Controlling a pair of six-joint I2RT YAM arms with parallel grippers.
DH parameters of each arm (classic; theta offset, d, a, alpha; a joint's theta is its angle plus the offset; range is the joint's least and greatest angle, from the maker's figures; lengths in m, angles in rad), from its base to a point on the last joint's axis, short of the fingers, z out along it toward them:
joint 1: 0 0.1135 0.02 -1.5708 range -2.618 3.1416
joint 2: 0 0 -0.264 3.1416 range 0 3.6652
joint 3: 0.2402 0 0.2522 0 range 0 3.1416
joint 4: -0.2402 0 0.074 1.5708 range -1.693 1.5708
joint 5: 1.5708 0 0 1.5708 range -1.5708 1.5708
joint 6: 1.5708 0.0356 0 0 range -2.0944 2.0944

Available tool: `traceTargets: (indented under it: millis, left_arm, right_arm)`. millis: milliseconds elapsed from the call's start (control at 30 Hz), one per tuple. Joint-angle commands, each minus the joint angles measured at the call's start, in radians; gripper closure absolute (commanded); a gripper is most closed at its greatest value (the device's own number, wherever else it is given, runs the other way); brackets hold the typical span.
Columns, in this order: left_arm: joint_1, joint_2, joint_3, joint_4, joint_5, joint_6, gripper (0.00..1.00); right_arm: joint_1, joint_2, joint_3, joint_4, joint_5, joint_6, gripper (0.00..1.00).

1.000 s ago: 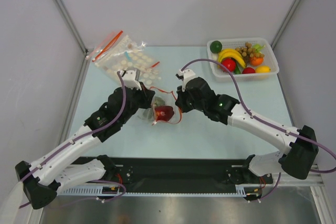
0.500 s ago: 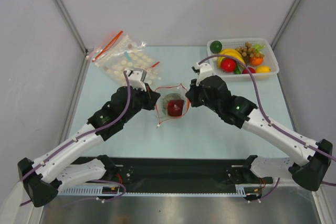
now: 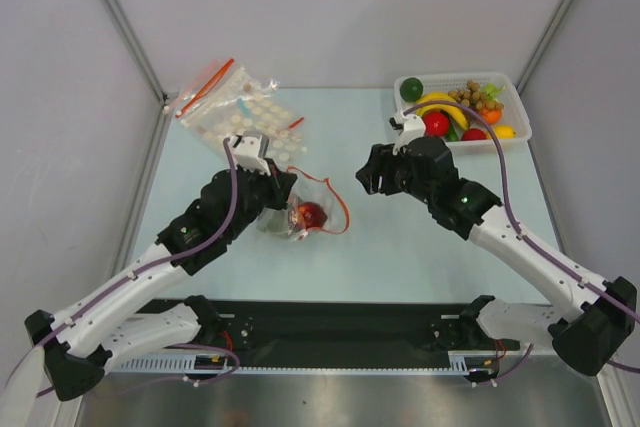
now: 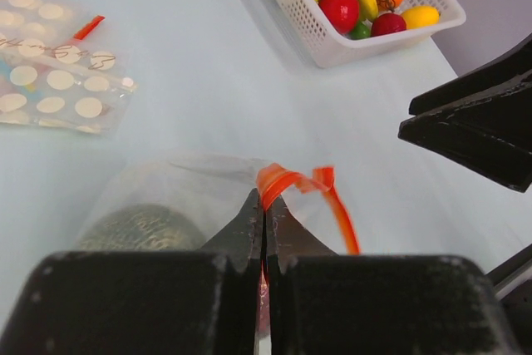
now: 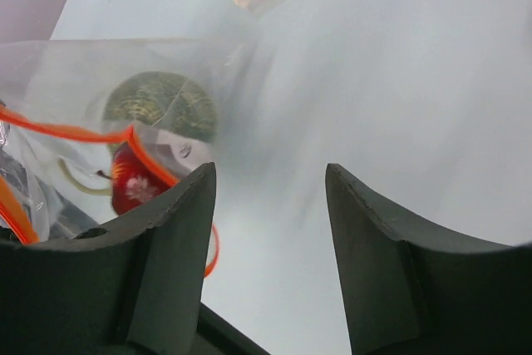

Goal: Place the food in the zip-top bag and seal the zipper
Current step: Adjust the zipper food storage bag at the center of the board, then pick up the fake fruit from the bin.

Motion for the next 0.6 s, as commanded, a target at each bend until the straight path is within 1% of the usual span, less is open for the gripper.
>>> traceTargets:
  millis: [0, 167, 267, 400, 433, 500, 567]
  left_arm:
    - [-0.003, 0.016, 0.013, 0.055, -0.009, 0.021, 1.0]
    - [-0.004, 0.022, 0.012, 0.054, -0.016, 0.022, 1.0]
    - [-0.004, 0.013, 0.007, 0.058, -0.016, 0.022, 1.0]
    - [-0.004, 0.008, 0.006, 0.058, -0.011, 0.024, 1.0]
    - [-0.004, 0.005, 0.004, 0.06, 0.0, 0.025, 1.0]
    - [-0.004, 0.007, -0.005, 0.077, 0.007, 0.024, 1.0]
    - [-0.003, 0.01, -0.008, 0.081, 0.023, 0.022, 1.0]
  right_arm:
    - [-0.03, -0.06, -0.028, 0.073, -0.03, -0.003, 0.39]
    - [-0.085, -0.121, -0.078, 0.116, -0.001, 0.007, 0.36]
    - [-0.147, -0.117, -0.083, 0.127, 0.004, 0.02, 0.36]
    - [-0.24, -0.072, -0.077, 0.193, 0.027, 0.043, 0.35]
    - [-0.278, -0.042, -0.077, 0.213, 0.062, 0.05, 0.34]
    - [-0.32, -0.002, -0.077, 0.288, 0.073, 0.072, 0.34]
    - [-0.374, 0.076, -0.053, 0.36, 0.064, 0.075, 0.34]
